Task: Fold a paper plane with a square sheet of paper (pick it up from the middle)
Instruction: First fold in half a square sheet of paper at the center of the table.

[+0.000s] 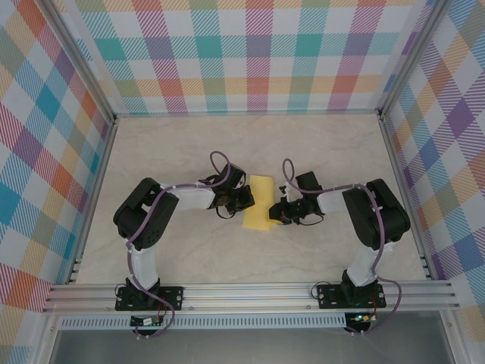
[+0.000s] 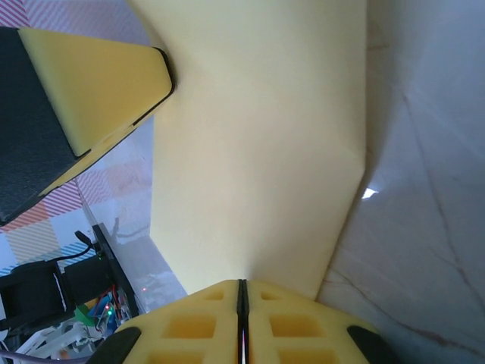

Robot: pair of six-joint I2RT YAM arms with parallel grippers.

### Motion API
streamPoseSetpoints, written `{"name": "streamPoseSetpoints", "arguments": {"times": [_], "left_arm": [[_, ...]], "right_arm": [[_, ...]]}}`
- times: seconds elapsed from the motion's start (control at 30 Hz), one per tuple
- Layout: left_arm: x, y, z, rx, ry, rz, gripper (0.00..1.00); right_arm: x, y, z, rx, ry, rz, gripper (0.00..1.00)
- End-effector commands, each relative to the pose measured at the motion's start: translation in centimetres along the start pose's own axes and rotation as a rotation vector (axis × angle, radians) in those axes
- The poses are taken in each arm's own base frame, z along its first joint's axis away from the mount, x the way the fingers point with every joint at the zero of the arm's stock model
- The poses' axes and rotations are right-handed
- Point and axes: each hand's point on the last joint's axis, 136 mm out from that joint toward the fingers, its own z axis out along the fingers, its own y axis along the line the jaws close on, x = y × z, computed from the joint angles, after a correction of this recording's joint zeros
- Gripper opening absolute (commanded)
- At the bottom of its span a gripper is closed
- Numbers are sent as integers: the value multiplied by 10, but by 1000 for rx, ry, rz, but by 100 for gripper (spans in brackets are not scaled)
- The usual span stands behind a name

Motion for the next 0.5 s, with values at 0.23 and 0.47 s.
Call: {"name": "streamPoseSetpoints", "arguments": {"times": [0.23, 0.47], "left_arm": [[22, 22, 11, -69, 63, -5, 0], [23, 23, 12, -67, 67, -6, 0]], "right_arm": [[4, 31, -13, -40, -11, -94, 11], [18, 23, -4, -15, 25, -86, 11]]}}
